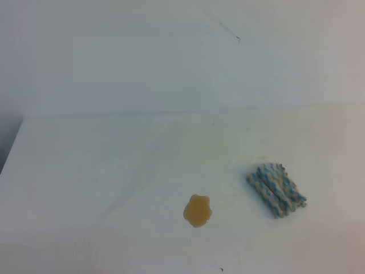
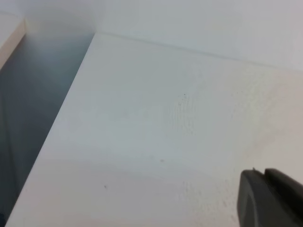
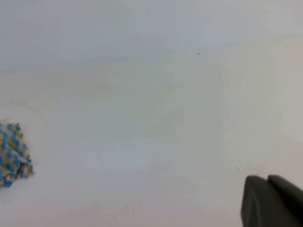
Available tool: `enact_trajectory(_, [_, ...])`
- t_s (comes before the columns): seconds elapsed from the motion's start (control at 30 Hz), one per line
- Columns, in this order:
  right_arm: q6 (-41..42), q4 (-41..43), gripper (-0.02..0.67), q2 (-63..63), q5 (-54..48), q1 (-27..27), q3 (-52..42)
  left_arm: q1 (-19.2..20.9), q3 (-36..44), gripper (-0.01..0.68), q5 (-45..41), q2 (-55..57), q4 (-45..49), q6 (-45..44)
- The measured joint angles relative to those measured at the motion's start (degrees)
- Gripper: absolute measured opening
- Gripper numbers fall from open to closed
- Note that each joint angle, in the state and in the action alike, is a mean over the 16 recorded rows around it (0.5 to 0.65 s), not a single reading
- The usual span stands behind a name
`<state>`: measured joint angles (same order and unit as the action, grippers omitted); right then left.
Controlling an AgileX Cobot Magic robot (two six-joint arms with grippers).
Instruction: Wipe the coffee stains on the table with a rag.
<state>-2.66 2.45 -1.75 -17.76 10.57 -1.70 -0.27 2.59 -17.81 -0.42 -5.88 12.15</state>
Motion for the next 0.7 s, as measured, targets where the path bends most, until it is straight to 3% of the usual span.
enact_trajectory(0.7, [0.02, 0.01, -0.004, 0.0, 0.05, 0.0, 0.0, 0.07, 0.0, 0.001, 0.34, -0.74, 0.0, 0.0])
